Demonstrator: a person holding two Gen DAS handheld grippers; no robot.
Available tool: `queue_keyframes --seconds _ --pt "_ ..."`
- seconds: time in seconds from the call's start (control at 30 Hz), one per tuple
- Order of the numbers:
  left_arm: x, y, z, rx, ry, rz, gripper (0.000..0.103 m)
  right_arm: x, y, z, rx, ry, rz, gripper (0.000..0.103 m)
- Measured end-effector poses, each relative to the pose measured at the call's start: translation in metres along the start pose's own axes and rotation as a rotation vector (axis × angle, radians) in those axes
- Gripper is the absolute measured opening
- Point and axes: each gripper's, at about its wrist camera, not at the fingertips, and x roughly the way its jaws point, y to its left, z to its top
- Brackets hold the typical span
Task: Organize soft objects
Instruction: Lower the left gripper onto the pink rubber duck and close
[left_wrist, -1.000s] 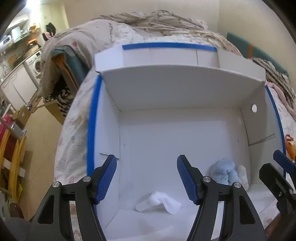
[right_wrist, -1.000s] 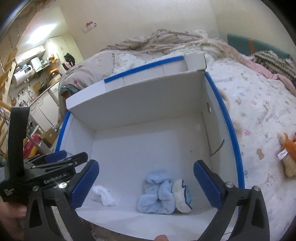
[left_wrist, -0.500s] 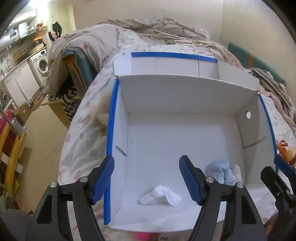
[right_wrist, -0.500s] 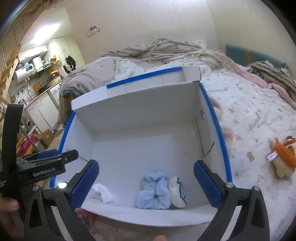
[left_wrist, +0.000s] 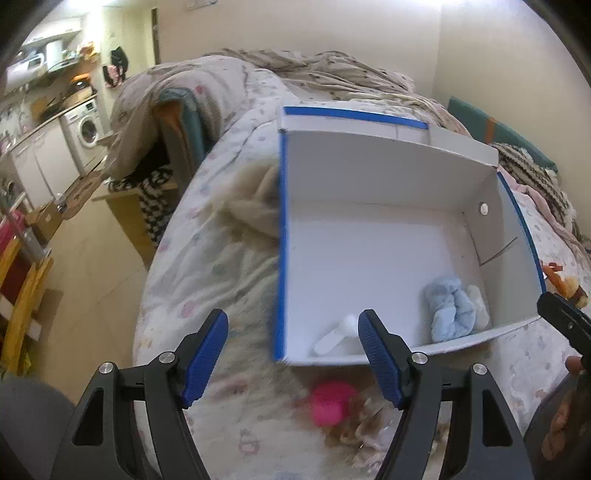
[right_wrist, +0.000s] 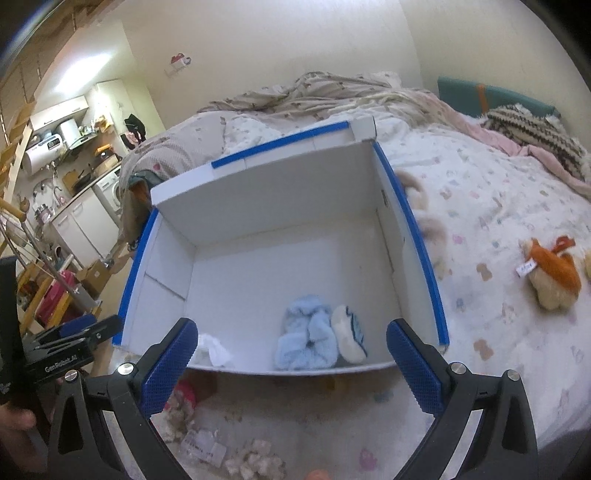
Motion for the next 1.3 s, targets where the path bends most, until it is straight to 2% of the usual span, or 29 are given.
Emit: queue_keyframes --seconds 0.07,0.2,0.57,0.7,0.77,0.87,0.93,1.13,1.3 --pt "-0.001 0.006 -0.009 -0.011 0.004 0.008 0.071 -0.001 0.001 -0.004 0.005 0.020 0.008 0.103" --pt "0.004 0.014 -0.021 -0.013 0.055 0.003 0.071 0.001 0.004 -0.016 -0.023 0.067 -0.044 0.103" --pt "0.011 0.022 -0.026 -0.062 0.091 0.017 0.071 0.007 0.010 -0.033 -0.032 0.140 -0.062 0.103" --pt "0.019 0.029 -0.028 -0.091 0.127 0.039 0.071 0.014 0.002 -0.035 0.009 0.176 -0.067 0.103" --pt "0.026 0.033 -0.031 -0.101 0.152 0.077 0.071 0.018 -0.004 -0.036 0.032 0.190 -0.101 0.103" --pt "0.037 0.040 -0.034 -0.130 0.197 0.087 0.071 0.027 -0.017 -0.037 0.091 0.225 -0.126 0.103" --pt "0.044 0.041 -0.035 -0.139 0.222 0.077 0.071 0.034 -0.025 -0.040 0.132 0.254 -0.139 0.103" --pt "0.063 0.023 -0.039 -0.107 0.282 -0.019 0.071 0.046 -0.036 -0.045 0.175 0.296 -0.159 0.103" --pt "0.090 0.003 -0.051 -0.056 0.404 -0.079 0.070 0.050 -0.035 -0.046 0.165 0.310 -0.155 0.103"
